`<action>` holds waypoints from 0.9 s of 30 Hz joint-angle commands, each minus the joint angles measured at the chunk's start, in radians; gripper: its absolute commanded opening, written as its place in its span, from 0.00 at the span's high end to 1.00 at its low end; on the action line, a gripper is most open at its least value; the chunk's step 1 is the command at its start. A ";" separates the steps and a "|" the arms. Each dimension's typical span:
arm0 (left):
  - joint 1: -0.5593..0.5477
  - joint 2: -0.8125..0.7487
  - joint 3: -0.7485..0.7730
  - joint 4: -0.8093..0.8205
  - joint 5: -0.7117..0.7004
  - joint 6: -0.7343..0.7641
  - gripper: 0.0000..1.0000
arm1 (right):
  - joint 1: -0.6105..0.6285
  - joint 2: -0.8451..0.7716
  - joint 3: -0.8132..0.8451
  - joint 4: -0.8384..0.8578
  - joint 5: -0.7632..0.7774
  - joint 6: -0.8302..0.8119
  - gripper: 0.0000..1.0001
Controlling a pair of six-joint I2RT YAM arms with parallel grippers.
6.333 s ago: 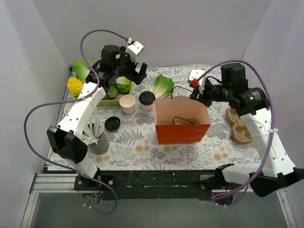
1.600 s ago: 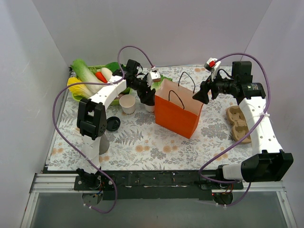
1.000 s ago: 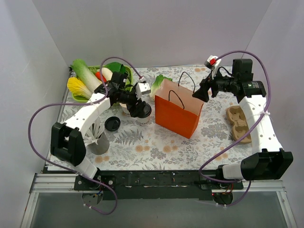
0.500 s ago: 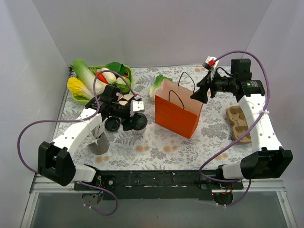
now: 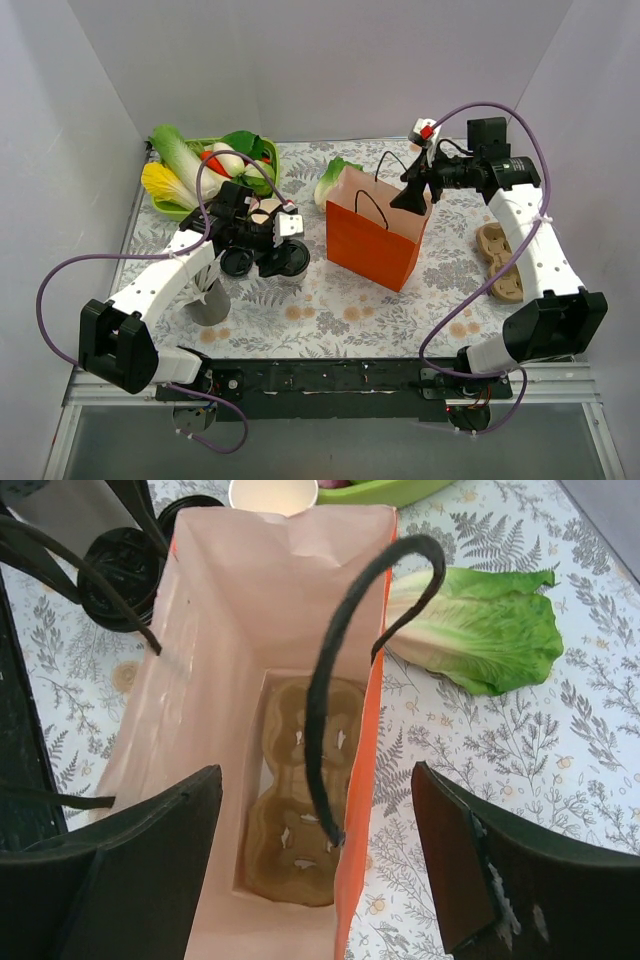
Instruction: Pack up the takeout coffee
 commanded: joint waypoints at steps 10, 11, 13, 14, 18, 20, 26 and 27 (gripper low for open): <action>-0.003 -0.042 0.179 0.062 -0.097 -0.298 1.00 | 0.028 0.041 0.065 -0.038 0.107 -0.058 0.56; -0.003 -0.042 0.192 0.059 -0.112 -0.310 1.00 | 0.036 0.038 0.068 -0.040 0.107 -0.075 0.60; -0.003 -0.060 0.204 0.056 -0.129 -0.318 1.00 | 0.051 0.026 0.073 -0.064 0.119 -0.092 0.62; 0.000 -0.068 0.207 0.058 -0.149 -0.325 1.00 | 0.065 0.020 0.077 -0.073 0.126 -0.100 0.63; 0.000 -0.112 0.218 0.070 -0.203 -0.352 1.00 | 0.105 0.009 0.088 -0.135 0.145 -0.147 0.88; 0.000 -0.137 0.227 0.073 -0.236 -0.371 1.00 | 0.148 0.006 0.093 -0.178 0.173 -0.178 0.98; 0.000 -0.247 0.281 0.107 -0.321 -0.537 1.00 | 0.263 -0.052 0.088 -0.169 0.282 -0.176 0.99; 0.000 -0.267 0.290 0.111 -0.321 -0.562 1.00 | 0.281 -0.071 0.088 -0.165 0.296 -0.164 0.99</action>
